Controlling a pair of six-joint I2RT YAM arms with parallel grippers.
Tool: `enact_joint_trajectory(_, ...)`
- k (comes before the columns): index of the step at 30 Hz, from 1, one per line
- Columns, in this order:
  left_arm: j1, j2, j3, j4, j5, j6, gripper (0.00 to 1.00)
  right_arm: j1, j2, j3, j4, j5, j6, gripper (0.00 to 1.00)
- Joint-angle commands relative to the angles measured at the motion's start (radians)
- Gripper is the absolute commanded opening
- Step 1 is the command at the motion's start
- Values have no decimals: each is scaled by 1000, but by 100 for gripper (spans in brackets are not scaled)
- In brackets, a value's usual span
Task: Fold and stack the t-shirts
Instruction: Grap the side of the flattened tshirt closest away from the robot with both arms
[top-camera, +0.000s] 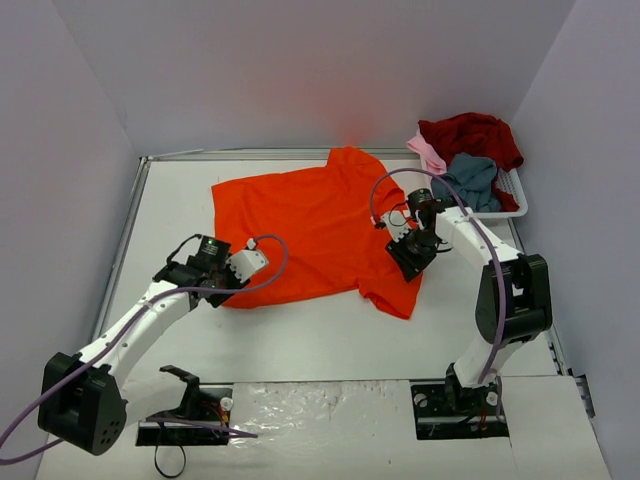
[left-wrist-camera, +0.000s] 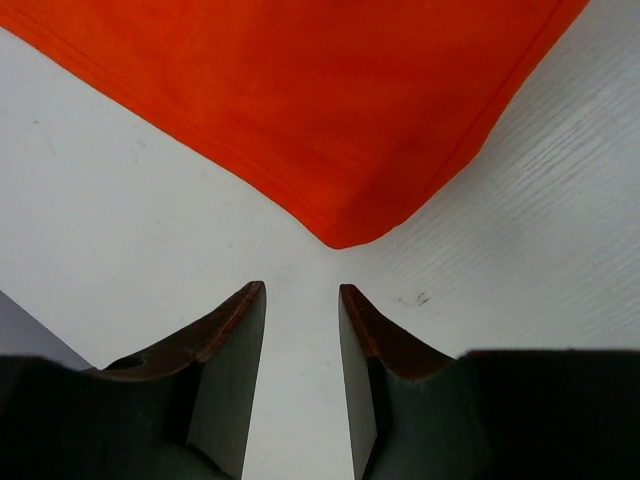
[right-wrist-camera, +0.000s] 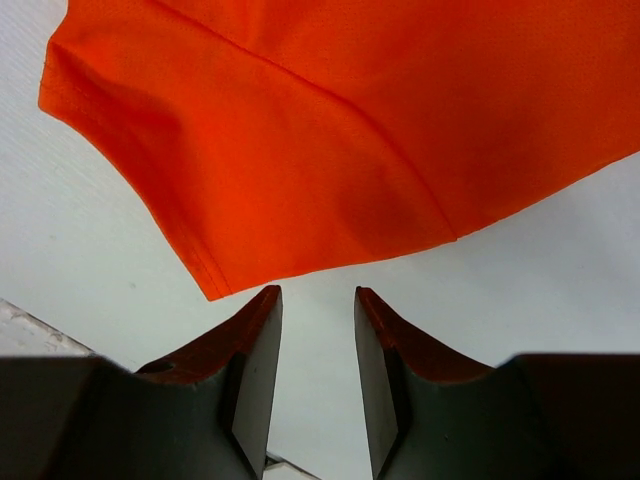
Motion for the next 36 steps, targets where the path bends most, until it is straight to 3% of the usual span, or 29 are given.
enact_joint_trajectory(1,-29,6,-11,30,18,19,34,-8,14,-5,-4,-4,30,32)
enact_joint_trajectory(9,-111,47,-44,56,48,7,38,-14,29,-2,30,-4,62,33)
enact_joint_trajectory(15,-176,113,-62,102,-84,4,38,-14,25,-9,36,-6,71,33)
enact_joint_trajectory(36,-180,236,-108,177,-182,14,38,-16,17,-26,43,20,82,34)
